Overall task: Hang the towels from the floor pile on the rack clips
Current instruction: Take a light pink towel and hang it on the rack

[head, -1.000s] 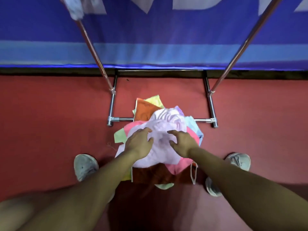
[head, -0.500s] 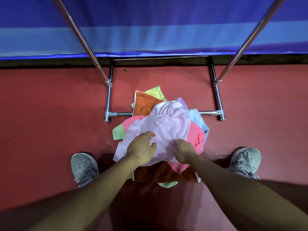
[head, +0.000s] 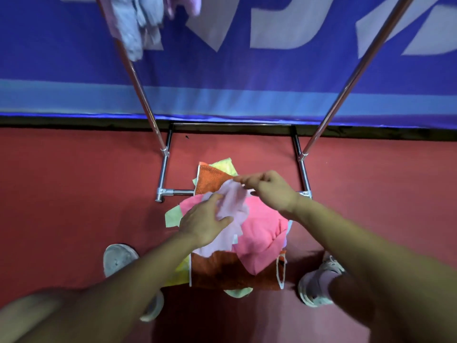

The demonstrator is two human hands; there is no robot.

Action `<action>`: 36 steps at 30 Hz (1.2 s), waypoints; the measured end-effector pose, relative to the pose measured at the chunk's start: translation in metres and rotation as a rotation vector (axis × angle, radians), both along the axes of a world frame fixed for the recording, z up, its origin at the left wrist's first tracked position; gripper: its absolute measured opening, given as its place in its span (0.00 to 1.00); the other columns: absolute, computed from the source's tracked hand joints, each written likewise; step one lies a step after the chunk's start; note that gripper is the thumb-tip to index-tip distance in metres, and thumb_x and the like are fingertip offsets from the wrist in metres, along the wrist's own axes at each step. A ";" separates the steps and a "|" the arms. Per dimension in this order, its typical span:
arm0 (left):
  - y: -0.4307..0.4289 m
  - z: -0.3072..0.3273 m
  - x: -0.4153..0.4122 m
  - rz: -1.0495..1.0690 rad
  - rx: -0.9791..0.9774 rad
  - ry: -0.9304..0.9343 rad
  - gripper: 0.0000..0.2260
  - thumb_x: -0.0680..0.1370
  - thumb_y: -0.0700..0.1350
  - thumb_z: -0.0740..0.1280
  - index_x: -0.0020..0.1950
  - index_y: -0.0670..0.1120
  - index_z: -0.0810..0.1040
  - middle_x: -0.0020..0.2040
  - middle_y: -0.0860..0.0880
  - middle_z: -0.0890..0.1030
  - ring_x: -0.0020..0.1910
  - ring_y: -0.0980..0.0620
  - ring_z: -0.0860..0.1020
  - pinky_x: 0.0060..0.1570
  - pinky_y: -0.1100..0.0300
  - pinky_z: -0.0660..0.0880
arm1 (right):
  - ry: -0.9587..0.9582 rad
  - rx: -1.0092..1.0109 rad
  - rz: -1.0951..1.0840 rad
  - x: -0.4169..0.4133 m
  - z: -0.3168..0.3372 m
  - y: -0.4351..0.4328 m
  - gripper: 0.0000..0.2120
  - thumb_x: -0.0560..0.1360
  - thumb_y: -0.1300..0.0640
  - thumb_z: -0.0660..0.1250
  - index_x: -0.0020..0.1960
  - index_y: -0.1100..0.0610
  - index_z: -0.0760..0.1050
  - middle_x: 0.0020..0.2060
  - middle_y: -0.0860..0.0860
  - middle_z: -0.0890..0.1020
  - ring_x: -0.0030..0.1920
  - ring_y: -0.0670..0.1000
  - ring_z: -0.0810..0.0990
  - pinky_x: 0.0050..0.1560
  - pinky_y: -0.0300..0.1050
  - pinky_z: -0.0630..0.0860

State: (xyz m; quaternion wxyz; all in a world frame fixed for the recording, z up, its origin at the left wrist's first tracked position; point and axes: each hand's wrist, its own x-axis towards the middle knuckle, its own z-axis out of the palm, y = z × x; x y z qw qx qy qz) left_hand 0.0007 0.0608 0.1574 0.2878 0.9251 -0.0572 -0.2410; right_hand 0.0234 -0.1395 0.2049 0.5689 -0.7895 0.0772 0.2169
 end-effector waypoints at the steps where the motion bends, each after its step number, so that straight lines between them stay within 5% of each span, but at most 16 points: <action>1: -0.002 0.010 -0.001 0.039 -0.045 -0.036 0.24 0.75 0.60 0.70 0.69 0.59 0.70 0.59 0.60 0.80 0.57 0.54 0.79 0.55 0.53 0.77 | -0.031 0.064 0.006 -0.001 0.021 0.002 0.14 0.82 0.66 0.58 0.60 0.67 0.82 0.58 0.51 0.84 0.54 0.43 0.79 0.53 0.30 0.75; 5: -0.003 0.037 -0.003 0.222 -0.260 -0.273 0.08 0.75 0.54 0.67 0.45 0.50 0.77 0.41 0.55 0.81 0.43 0.52 0.80 0.45 0.50 0.77 | -0.172 0.239 -0.089 -0.020 0.073 0.007 0.15 0.82 0.68 0.60 0.63 0.62 0.80 0.56 0.53 0.84 0.51 0.43 0.82 0.54 0.35 0.78; 9: -0.002 0.056 -0.002 0.368 -0.493 -0.300 0.11 0.80 0.45 0.67 0.37 0.49 0.75 0.26 0.57 0.73 0.27 0.59 0.68 0.34 0.54 0.68 | -0.268 0.125 -0.106 -0.046 0.061 0.003 0.16 0.81 0.66 0.64 0.68 0.59 0.78 0.55 0.47 0.83 0.44 0.35 0.79 0.50 0.31 0.74; 14: -0.017 0.062 0.004 0.486 -0.710 -0.237 0.08 0.80 0.44 0.69 0.40 0.48 0.78 0.31 0.54 0.77 0.31 0.57 0.71 0.35 0.58 0.68 | -0.229 -0.074 -0.043 -0.072 0.021 0.015 0.10 0.79 0.59 0.70 0.55 0.44 0.78 0.52 0.37 0.81 0.50 0.36 0.80 0.51 0.33 0.74; 16: -0.026 0.062 0.008 0.523 -0.769 -0.220 0.08 0.81 0.42 0.69 0.41 0.46 0.78 0.33 0.52 0.78 0.33 0.58 0.72 0.36 0.62 0.69 | -0.231 -0.173 0.028 -0.076 0.010 0.023 0.11 0.76 0.48 0.73 0.56 0.46 0.75 0.52 0.40 0.79 0.51 0.42 0.81 0.52 0.38 0.77; 18: -0.034 0.061 0.015 0.553 -0.846 -0.156 0.07 0.81 0.41 0.68 0.43 0.46 0.79 0.36 0.52 0.80 0.35 0.60 0.75 0.39 0.65 0.72 | -0.275 -0.243 0.080 -0.072 0.003 0.026 0.22 0.72 0.38 0.71 0.59 0.51 0.75 0.52 0.44 0.81 0.51 0.44 0.81 0.52 0.43 0.79; 20: -0.037 0.060 0.021 0.552 -0.884 -0.091 0.06 0.80 0.41 0.69 0.43 0.46 0.80 0.39 0.50 0.83 0.38 0.59 0.78 0.42 0.64 0.74 | -0.329 -0.216 0.033 -0.062 0.001 0.023 0.20 0.74 0.38 0.68 0.56 0.52 0.77 0.48 0.45 0.83 0.47 0.45 0.82 0.50 0.50 0.80; 23: -0.037 0.056 0.027 0.501 -0.867 -0.027 0.04 0.79 0.43 0.70 0.48 0.43 0.83 0.45 0.43 0.86 0.43 0.54 0.80 0.48 0.55 0.77 | -0.320 -0.109 -0.080 -0.043 0.000 0.012 0.10 0.79 0.48 0.67 0.47 0.54 0.80 0.41 0.49 0.84 0.44 0.52 0.84 0.48 0.57 0.79; 26: -0.037 0.055 0.029 0.483 -0.882 0.010 0.07 0.77 0.43 0.70 0.53 0.46 0.84 0.46 0.48 0.86 0.45 0.53 0.82 0.49 0.53 0.77 | -0.286 -0.058 -0.141 -0.028 -0.004 0.002 0.11 0.81 0.53 0.65 0.44 0.57 0.79 0.39 0.51 0.86 0.43 0.53 0.86 0.50 0.62 0.80; 30: -0.036 0.053 0.019 0.392 -0.469 -0.205 0.20 0.76 0.40 0.68 0.65 0.55 0.75 0.55 0.55 0.82 0.52 0.55 0.82 0.53 0.52 0.80 | -0.281 0.105 -0.262 -0.011 -0.004 0.002 0.10 0.82 0.56 0.64 0.45 0.60 0.76 0.36 0.53 0.85 0.39 0.51 0.86 0.51 0.64 0.81; 32: -0.036 0.053 0.009 0.325 -0.302 -0.229 0.22 0.74 0.45 0.71 0.66 0.58 0.70 0.57 0.57 0.79 0.54 0.53 0.80 0.50 0.51 0.79 | -0.287 0.165 -0.267 -0.006 0.001 0.010 0.10 0.81 0.53 0.63 0.47 0.60 0.76 0.40 0.62 0.84 0.39 0.59 0.83 0.51 0.70 0.79; 36: -0.034 0.043 0.002 0.232 -0.132 -0.149 0.19 0.74 0.50 0.72 0.63 0.57 0.73 0.50 0.57 0.79 0.50 0.51 0.79 0.41 0.58 0.71 | -0.298 0.244 -0.226 -0.004 0.010 0.021 0.09 0.81 0.54 0.62 0.48 0.58 0.76 0.41 0.62 0.83 0.41 0.59 0.80 0.53 0.71 0.77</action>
